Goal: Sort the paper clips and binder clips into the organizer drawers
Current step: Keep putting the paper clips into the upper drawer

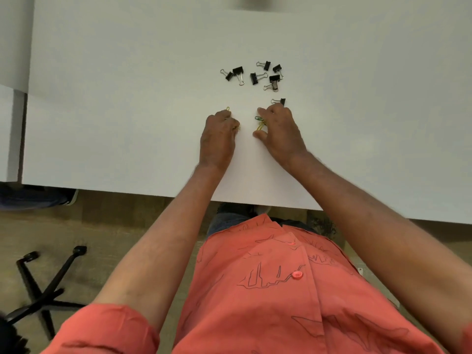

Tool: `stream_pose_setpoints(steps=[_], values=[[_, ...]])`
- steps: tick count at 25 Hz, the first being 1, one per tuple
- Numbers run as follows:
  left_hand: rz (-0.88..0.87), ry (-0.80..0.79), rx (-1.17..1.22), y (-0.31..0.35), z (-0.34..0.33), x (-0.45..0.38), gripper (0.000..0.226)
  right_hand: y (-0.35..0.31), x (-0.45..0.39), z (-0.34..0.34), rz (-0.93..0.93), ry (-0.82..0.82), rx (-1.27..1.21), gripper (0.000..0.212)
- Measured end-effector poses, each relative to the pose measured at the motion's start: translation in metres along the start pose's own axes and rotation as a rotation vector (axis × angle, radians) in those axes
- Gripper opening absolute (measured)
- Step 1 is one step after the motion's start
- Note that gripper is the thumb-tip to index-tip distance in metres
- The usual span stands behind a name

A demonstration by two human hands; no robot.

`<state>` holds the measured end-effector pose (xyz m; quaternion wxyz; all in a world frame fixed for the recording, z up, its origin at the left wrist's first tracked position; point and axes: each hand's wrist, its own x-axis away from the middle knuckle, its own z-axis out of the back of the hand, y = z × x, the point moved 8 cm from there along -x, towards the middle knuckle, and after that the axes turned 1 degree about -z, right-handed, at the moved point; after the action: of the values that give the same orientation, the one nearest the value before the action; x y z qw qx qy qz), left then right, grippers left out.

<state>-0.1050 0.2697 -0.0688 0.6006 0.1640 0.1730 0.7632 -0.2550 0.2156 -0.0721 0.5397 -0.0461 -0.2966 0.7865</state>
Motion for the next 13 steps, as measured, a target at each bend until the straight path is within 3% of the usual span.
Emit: stream_pose_setpoints(steps=[8, 13], values=[[-0.135, -0.041, -0.136, 0.003, 0.006, -0.01, 0.015, -0.003, -0.014, 0.003, -0.086, 0.016, -0.072, 0.01], [-0.251, -0.075, -0.172, 0.007, 0.008, -0.011, 0.018, -0.006, -0.022, 0.003, -0.131, -0.09, -0.046, 0.012]])
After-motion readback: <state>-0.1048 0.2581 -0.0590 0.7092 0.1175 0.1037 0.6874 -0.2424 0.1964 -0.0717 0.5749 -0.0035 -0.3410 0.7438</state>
